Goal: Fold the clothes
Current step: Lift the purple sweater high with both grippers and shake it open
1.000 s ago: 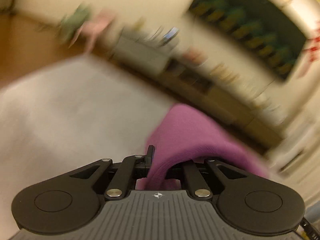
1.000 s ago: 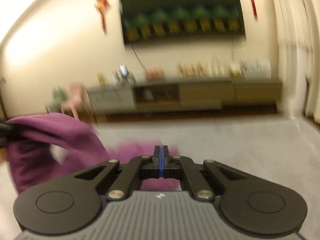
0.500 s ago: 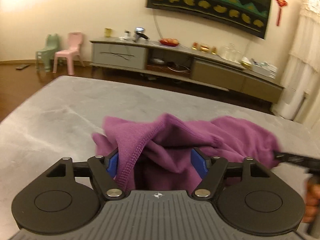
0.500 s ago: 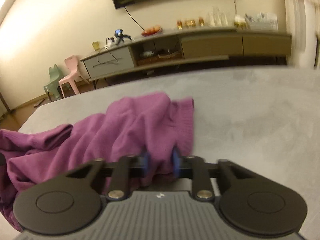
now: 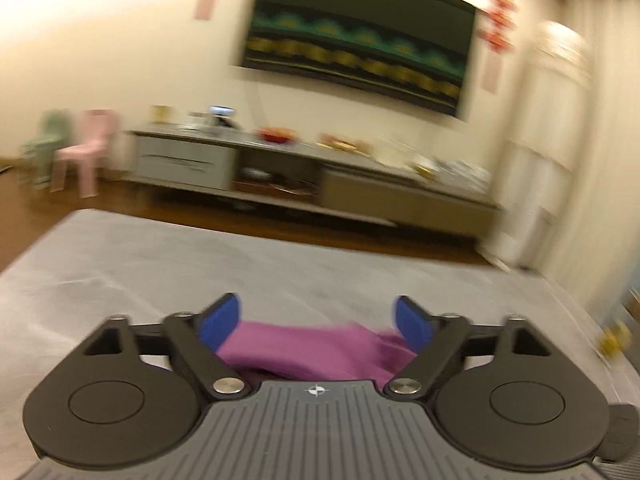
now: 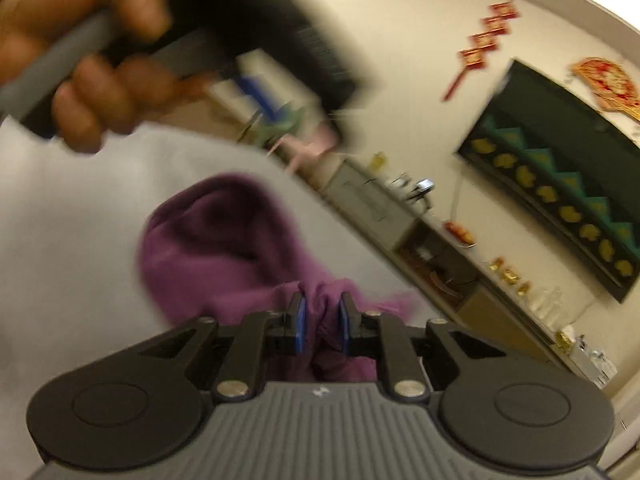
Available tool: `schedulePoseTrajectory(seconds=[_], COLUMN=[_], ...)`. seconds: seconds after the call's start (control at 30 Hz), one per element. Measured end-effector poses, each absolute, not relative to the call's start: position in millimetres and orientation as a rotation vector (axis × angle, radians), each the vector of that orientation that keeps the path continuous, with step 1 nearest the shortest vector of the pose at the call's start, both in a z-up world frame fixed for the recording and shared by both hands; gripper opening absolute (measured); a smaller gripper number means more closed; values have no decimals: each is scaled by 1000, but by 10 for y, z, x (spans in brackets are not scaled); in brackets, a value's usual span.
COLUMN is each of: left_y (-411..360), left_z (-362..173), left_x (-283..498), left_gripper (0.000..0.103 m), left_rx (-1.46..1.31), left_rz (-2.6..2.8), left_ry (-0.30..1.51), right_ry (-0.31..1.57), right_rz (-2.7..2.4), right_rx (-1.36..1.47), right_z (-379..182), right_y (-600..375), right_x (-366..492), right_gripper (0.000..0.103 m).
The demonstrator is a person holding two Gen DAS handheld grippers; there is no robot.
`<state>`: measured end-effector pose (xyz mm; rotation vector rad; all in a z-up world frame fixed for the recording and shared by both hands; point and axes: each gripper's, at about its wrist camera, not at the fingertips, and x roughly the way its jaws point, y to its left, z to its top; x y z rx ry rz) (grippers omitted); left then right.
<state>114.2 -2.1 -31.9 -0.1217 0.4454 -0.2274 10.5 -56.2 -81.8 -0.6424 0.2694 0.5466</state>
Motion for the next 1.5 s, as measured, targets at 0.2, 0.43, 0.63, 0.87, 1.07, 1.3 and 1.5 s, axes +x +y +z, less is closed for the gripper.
schedulePoseTrajectory(seconds=[0.2,0.43,0.63,0.87,1.07,1.3,1.5], left_y=[-560,-522,-127,-236,-154,291,582], left_z=[-633,-1073,-1201,-1189,-1303,-434,824], left_x=[1243,1788,1971,1996,1942,1257,196], left_gripper=[102,68,52,89,15,8,8], left_rx=[-26,-160,-305,-341,-391,-526,-577], left_rz=[-377,-285,-292,-276,-241,-264,-290], left_ry=[554,743,802,787,820,516,132], right_ry=[221,239,430,542,833,575,129], right_rz=[558,631,687,526,410,410,451], right_rx=[-810,-898,-382,297,529,607,586], right_z=[-1120,-1199,-630,-540,-1119,-490,661], right_y=[-358,-425,-1310,-2101,-2000,-2294,-2553], right_x=[-135,-406,-136,675,1314,772,-345], right_gripper=[16,27,54,62,7,3,3])
